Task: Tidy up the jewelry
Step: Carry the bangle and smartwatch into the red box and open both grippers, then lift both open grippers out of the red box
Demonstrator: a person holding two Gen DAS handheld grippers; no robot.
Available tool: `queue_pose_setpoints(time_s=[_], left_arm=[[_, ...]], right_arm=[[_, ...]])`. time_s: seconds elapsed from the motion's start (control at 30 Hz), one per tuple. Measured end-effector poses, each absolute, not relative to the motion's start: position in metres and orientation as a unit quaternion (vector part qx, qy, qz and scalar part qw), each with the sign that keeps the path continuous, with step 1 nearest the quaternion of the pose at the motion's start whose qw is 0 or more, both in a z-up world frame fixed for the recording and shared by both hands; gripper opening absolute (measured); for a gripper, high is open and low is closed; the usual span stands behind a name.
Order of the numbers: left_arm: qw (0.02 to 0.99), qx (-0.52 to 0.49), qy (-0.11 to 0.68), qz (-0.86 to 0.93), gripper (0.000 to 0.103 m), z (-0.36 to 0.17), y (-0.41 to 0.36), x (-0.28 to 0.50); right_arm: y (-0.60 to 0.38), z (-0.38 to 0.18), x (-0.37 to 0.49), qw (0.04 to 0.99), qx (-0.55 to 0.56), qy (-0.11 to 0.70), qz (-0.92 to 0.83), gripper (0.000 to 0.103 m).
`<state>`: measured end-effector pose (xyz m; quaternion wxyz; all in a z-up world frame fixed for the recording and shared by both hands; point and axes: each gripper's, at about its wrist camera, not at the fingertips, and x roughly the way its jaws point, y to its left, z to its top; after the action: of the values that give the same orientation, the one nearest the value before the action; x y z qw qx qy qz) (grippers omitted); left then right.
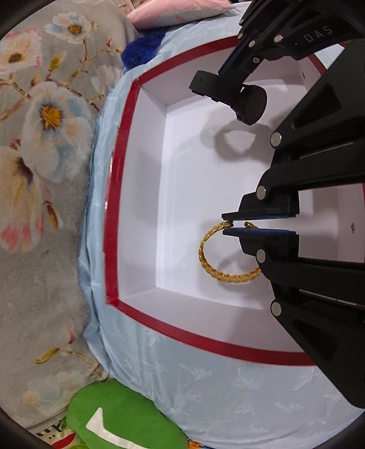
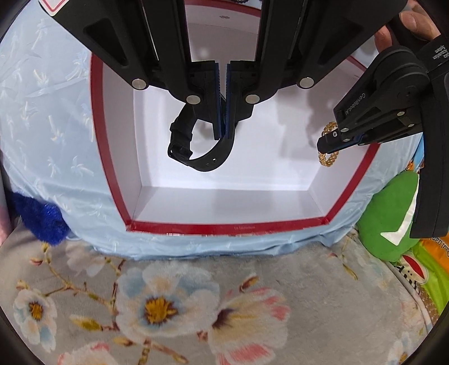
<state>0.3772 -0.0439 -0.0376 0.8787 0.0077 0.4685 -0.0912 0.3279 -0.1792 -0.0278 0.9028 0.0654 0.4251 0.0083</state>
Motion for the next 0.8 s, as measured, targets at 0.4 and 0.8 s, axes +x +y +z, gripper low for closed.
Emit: queue_pose_setpoints(time_s=[0.4,0.8], left_arm=[[0.866,-0.008,0.492,-0.092,0.019,-0.053,-0.04,0.377],[0.908,-0.024,0.413,-0.072,0.085,0.02,-0.002,0.297]], right_arm=[[-0.181,-0.039,0.327,0.902,0.065,0.426,0.005,0.01],[-0.189,0.029,0.231,0.938,0.064,0.342,-0.007,0.051]])
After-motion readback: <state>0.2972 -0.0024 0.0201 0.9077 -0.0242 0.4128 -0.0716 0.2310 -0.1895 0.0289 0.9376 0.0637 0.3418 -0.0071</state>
